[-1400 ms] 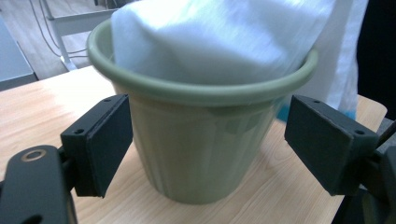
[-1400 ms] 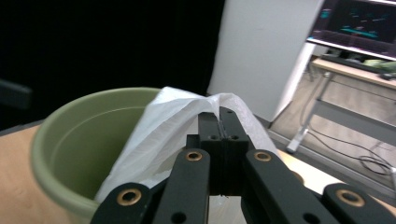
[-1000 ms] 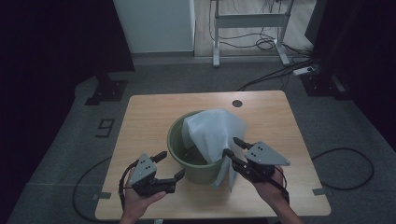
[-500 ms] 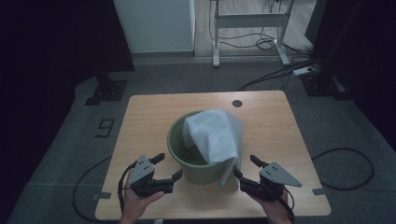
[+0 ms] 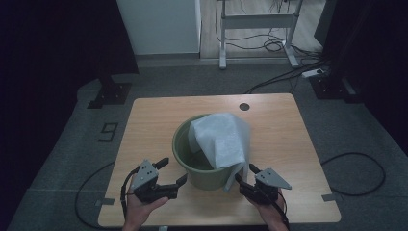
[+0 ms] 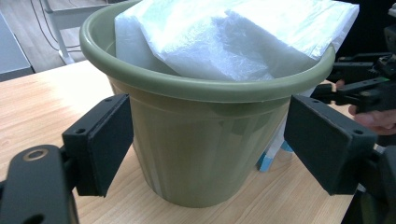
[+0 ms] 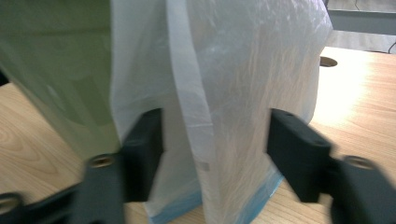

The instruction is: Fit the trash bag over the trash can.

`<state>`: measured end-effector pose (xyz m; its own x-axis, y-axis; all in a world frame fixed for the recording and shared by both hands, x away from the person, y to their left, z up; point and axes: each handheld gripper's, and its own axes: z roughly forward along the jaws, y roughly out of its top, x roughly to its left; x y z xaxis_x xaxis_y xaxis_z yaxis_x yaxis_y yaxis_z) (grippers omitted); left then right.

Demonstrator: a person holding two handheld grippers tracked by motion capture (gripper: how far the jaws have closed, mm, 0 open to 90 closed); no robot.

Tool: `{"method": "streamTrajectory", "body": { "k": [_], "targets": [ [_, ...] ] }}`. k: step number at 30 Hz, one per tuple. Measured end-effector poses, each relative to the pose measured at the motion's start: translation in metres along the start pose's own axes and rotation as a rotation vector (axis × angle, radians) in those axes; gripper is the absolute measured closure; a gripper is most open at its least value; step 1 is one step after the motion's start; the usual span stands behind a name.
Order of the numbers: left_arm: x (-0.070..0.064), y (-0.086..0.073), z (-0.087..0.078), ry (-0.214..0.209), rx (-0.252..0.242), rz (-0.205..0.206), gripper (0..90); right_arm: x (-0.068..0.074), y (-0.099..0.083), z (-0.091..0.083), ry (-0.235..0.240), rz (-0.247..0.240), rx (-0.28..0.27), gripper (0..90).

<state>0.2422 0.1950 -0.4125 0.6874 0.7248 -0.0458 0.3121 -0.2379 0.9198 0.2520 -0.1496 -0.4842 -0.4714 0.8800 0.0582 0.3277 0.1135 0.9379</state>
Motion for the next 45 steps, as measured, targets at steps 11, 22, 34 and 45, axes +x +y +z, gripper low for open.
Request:
{"method": "streamTrajectory", "body": {
  "k": [11,22,34,45],
  "targets": [
    [0.0,0.003,-0.002,0.001,-0.006,0.004,16.2,-0.03,0.006,-0.004,-0.094,0.031,0.004,88.7],
    [-0.008,0.016,0.004,-0.014,-0.006,0.036,17.3,-0.05,0.067,-0.029,-0.116,0.004,-0.16,88.9],
    [-0.021,0.045,0.014,-0.031,-0.016,0.089,17.6,-0.01,0.127,-0.034,-0.004,-0.114,-0.252,88.9],
    [-0.032,0.058,0.037,-0.069,-0.019,0.097,17.6,0.016,0.137,-0.014,0.061,-0.167,-0.196,88.9]
  ]
}}
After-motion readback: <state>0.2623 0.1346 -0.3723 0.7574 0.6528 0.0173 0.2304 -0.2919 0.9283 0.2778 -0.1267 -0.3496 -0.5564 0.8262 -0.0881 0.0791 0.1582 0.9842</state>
